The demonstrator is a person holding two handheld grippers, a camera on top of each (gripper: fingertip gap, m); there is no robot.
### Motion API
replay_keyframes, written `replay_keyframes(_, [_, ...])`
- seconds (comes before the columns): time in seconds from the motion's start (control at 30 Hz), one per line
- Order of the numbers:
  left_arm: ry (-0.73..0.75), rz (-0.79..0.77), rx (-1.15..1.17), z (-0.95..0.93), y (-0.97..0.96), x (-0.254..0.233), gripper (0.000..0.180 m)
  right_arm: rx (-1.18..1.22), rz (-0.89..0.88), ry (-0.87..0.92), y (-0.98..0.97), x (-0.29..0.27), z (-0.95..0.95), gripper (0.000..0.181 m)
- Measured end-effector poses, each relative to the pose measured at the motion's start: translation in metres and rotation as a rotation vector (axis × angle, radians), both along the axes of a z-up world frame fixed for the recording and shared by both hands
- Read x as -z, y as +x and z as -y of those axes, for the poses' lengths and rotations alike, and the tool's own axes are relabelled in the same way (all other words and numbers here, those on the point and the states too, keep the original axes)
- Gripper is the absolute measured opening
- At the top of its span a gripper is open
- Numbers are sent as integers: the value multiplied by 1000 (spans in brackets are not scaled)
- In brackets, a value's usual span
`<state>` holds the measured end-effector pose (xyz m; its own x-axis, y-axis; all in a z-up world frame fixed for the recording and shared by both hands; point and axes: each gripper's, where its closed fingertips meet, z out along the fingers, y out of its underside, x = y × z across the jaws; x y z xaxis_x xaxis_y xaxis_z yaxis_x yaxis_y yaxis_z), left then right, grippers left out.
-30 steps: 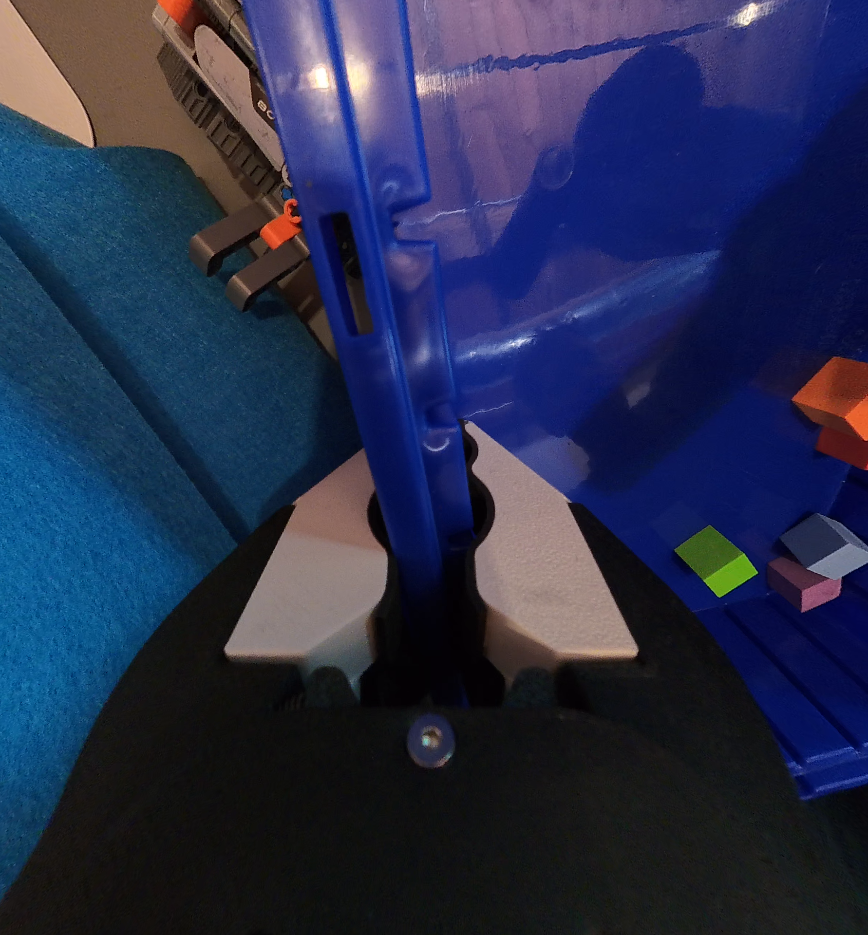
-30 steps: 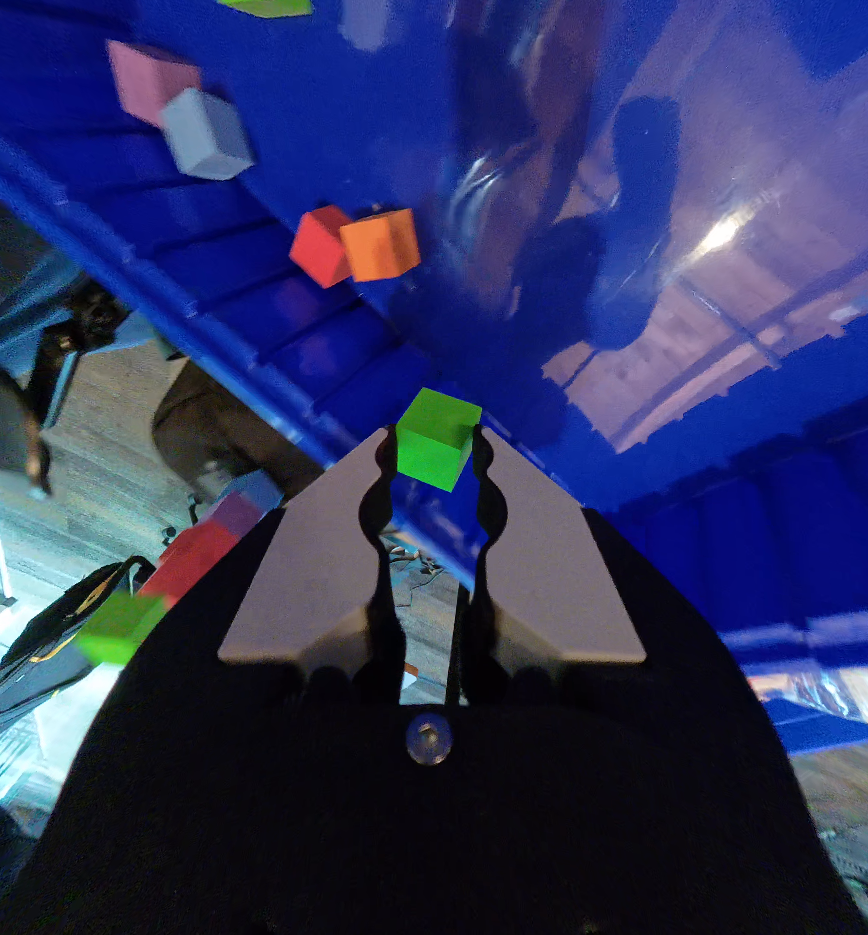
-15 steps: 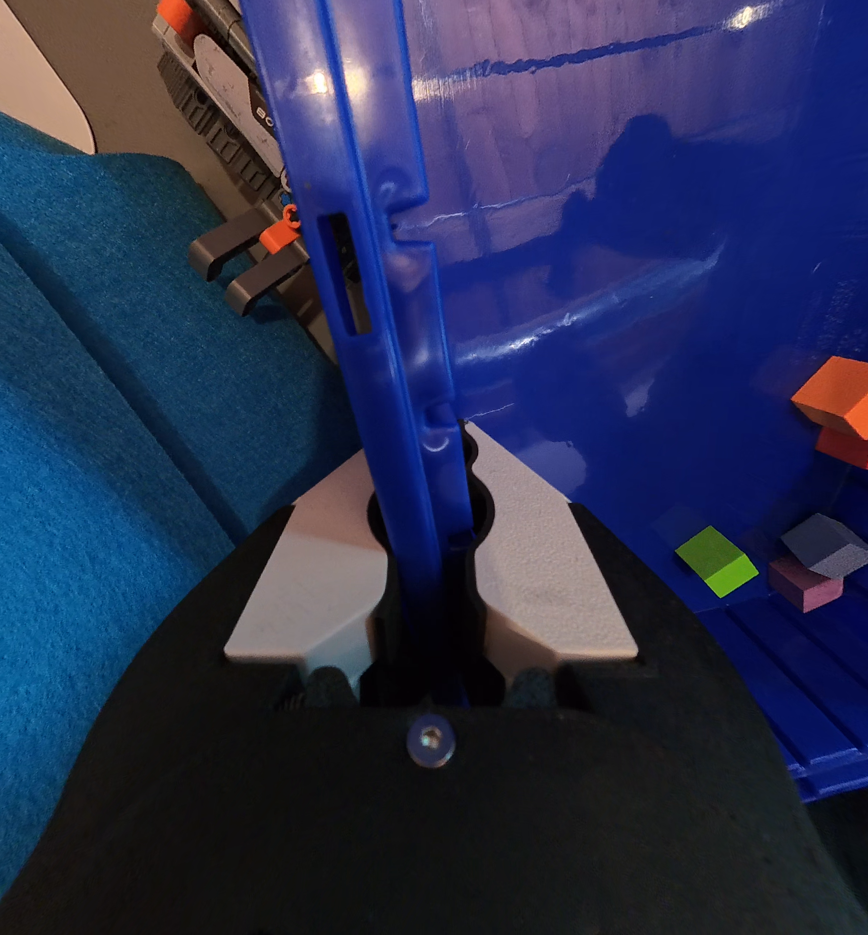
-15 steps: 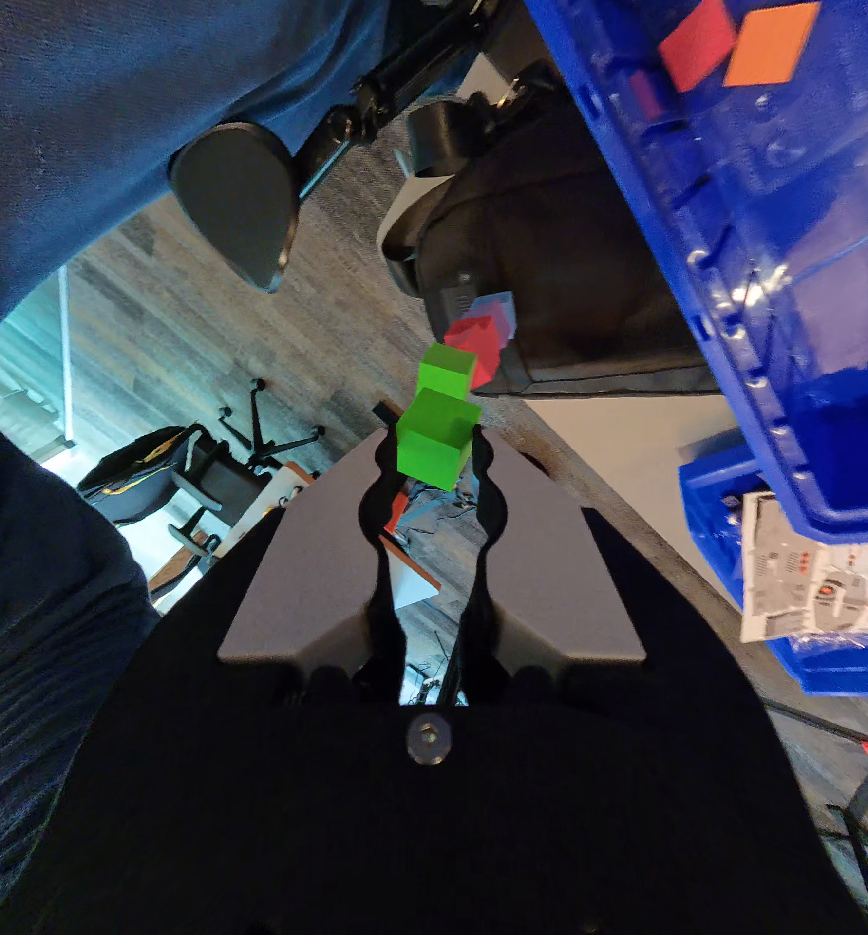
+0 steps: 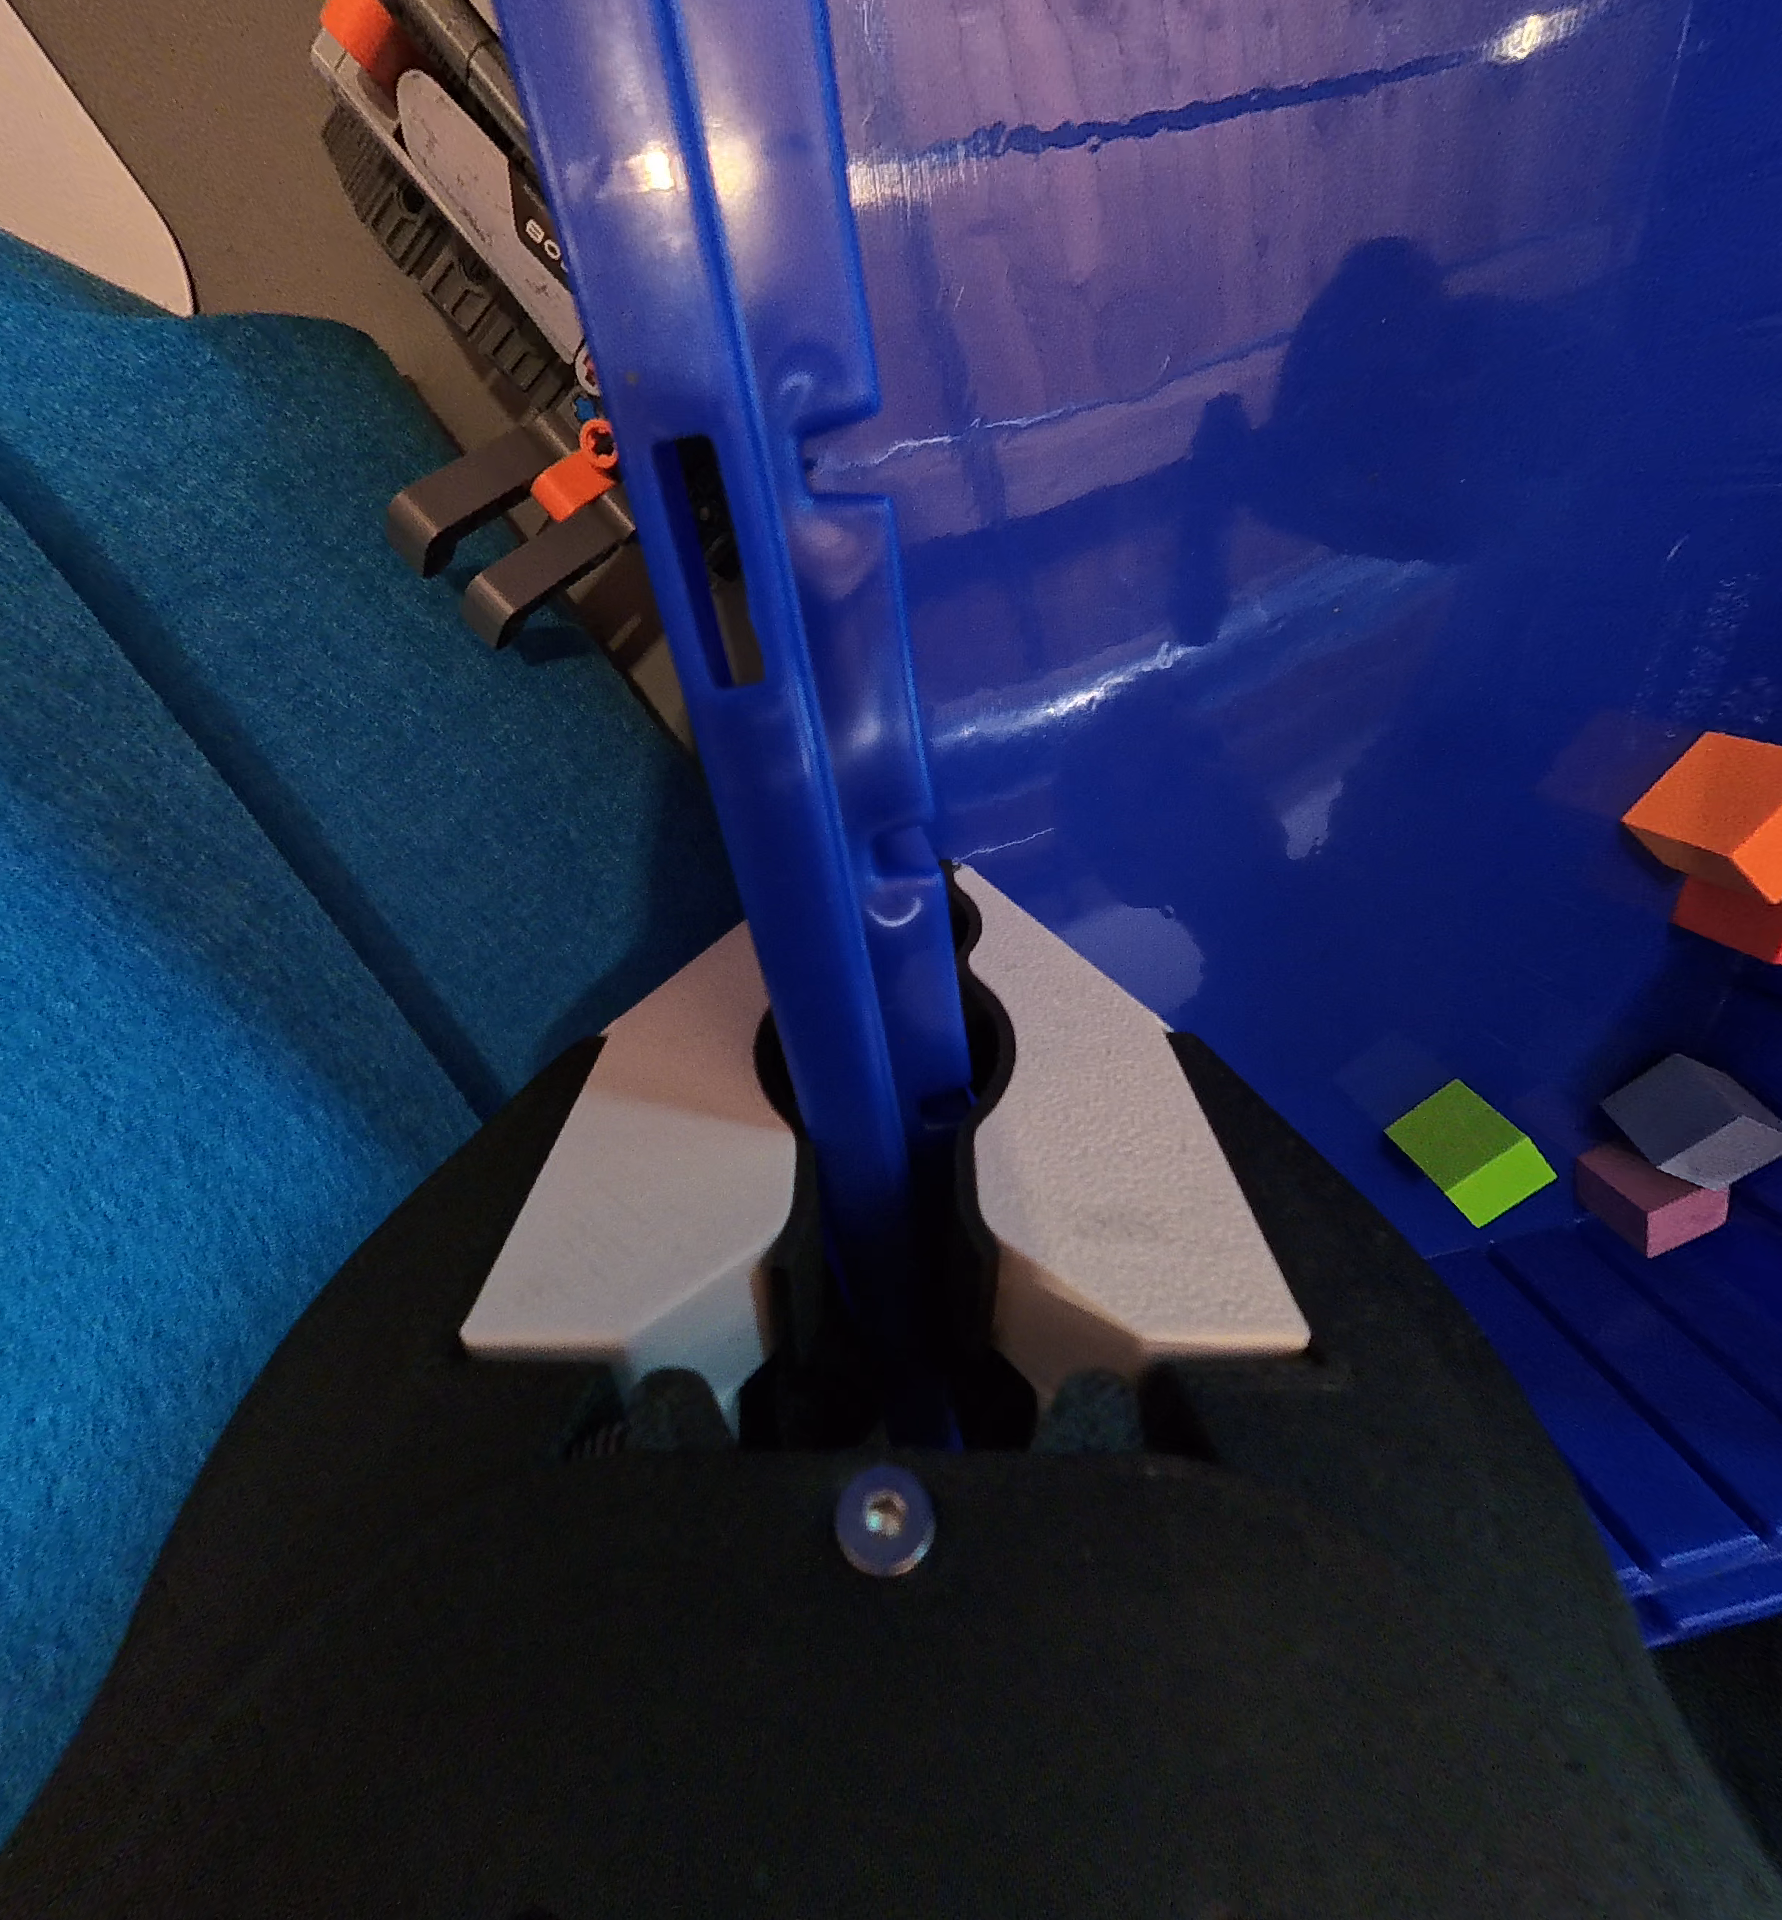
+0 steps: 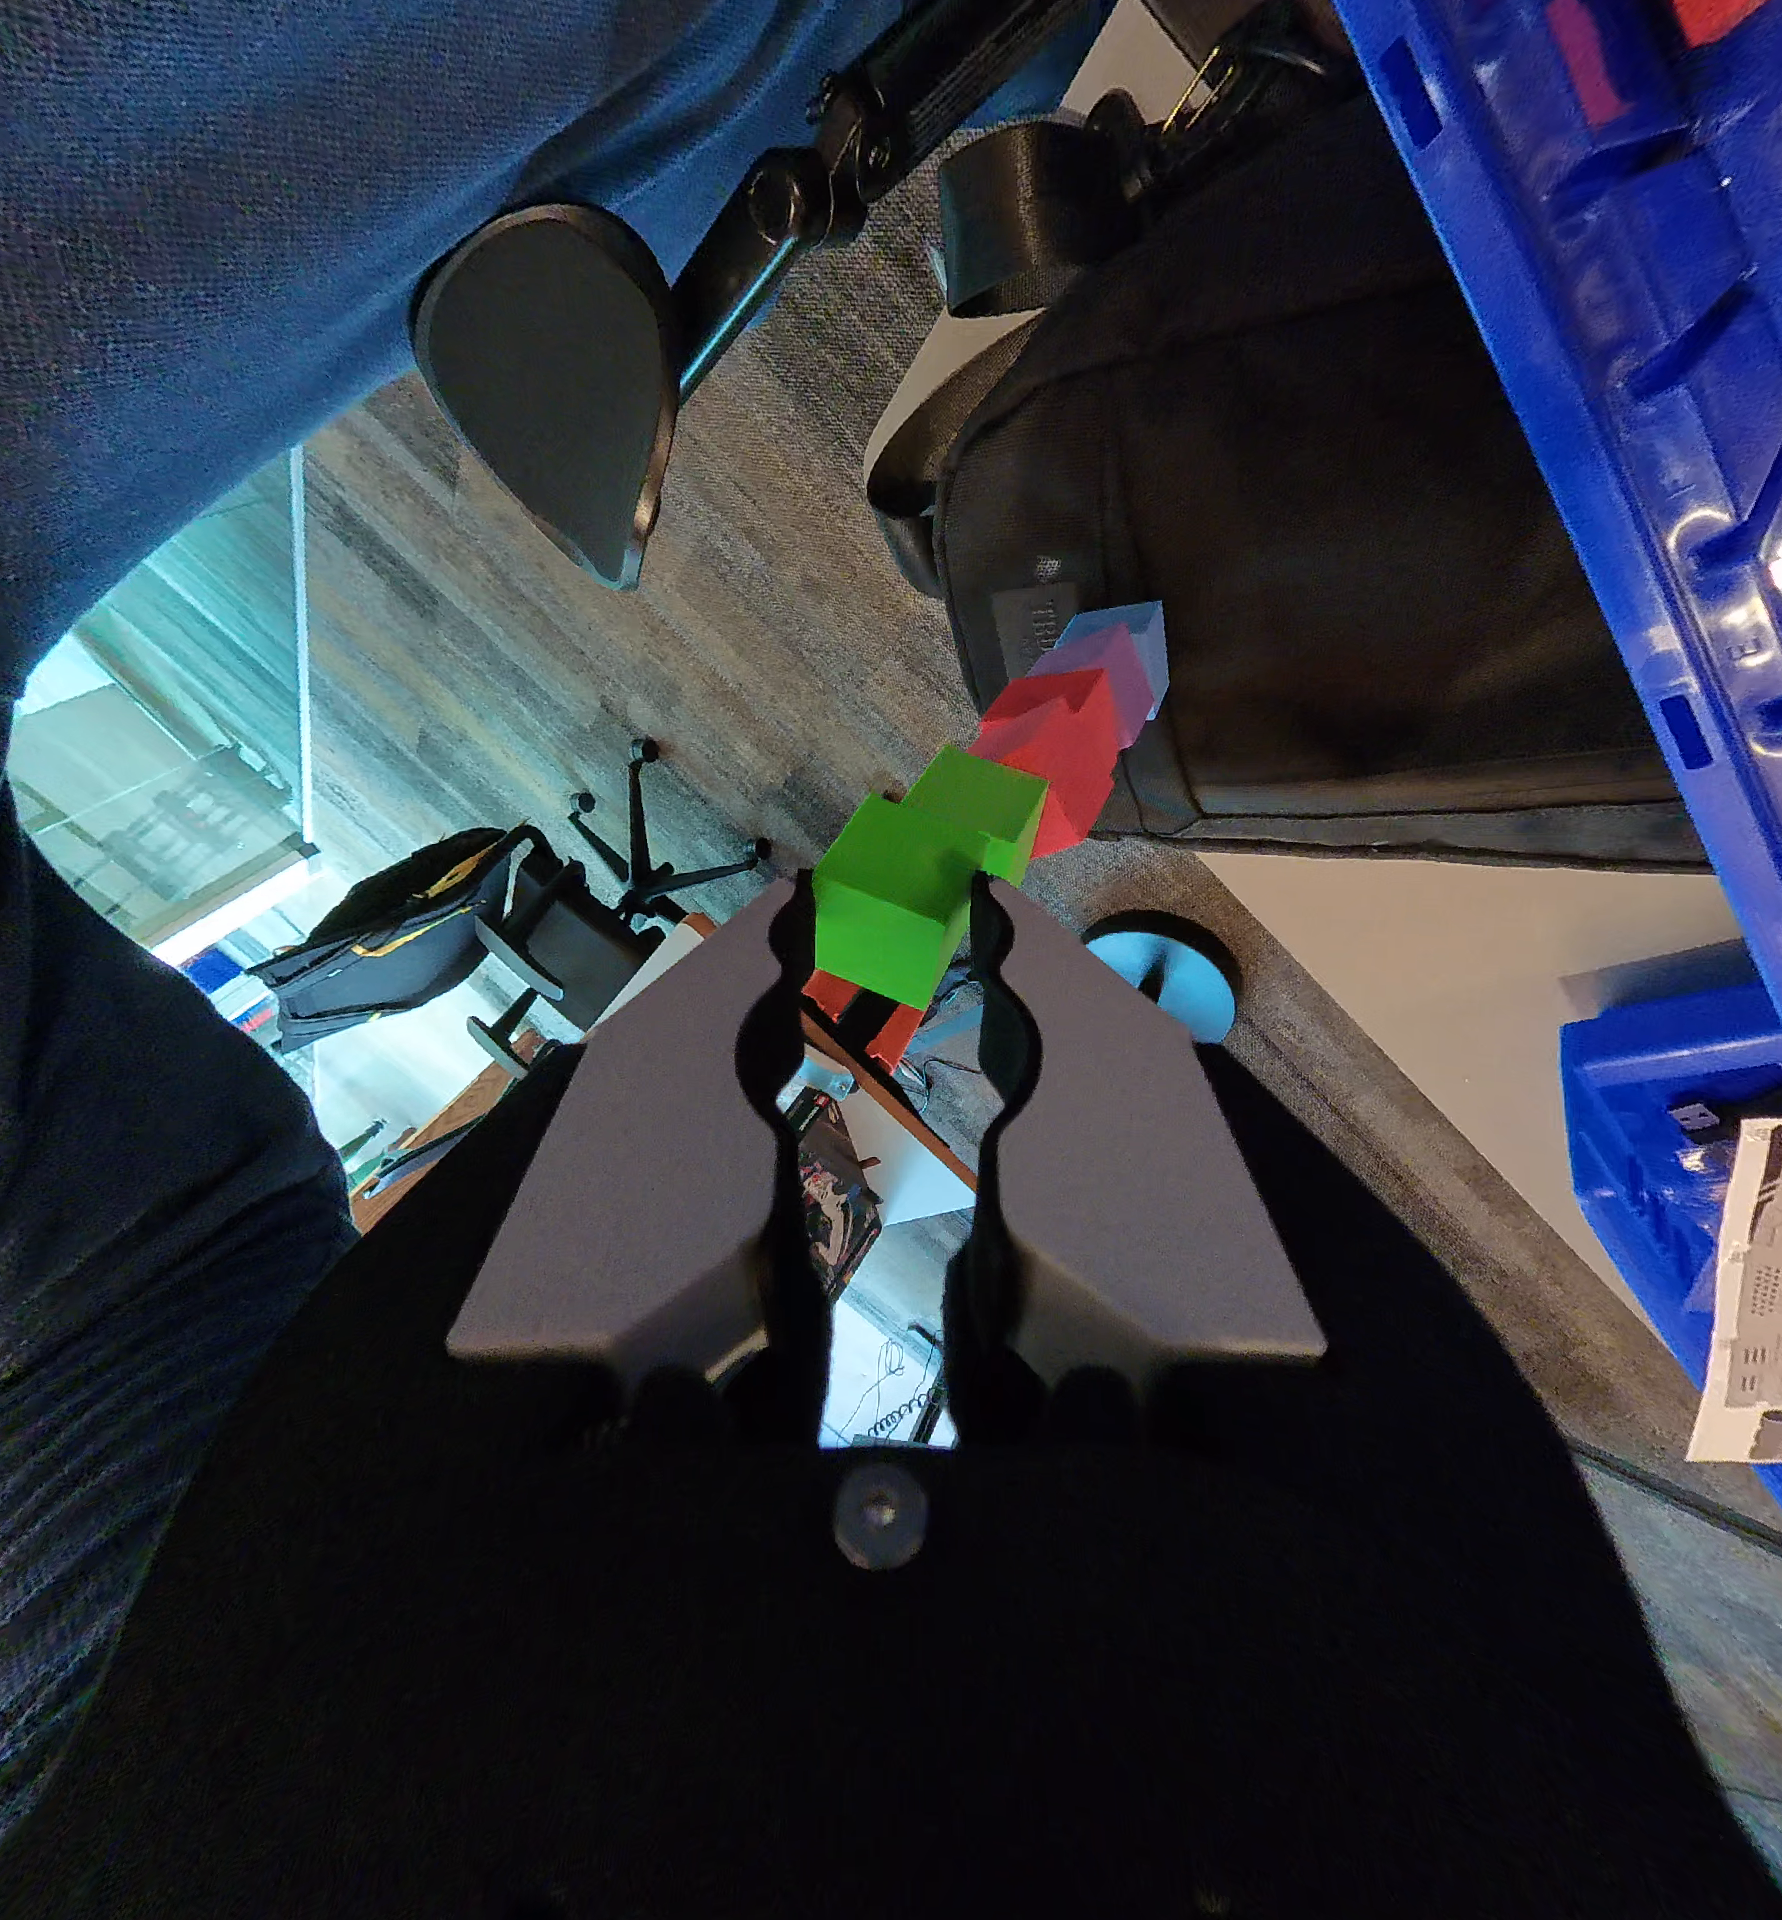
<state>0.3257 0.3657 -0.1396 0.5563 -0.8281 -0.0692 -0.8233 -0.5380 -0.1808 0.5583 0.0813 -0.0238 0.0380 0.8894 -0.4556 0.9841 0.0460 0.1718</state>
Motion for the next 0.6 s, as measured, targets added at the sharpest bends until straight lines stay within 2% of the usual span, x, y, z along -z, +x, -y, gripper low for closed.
replay_keyframes(0.5, [-3, 2, 2, 0, 1, 0, 17, 7, 3, -11, 3, 5, -3, 29])
replay_keyframes(0.6, [-3, 1, 3, -1, 1, 0, 17, 13, -1, -10, 2, 4, -4, 35])
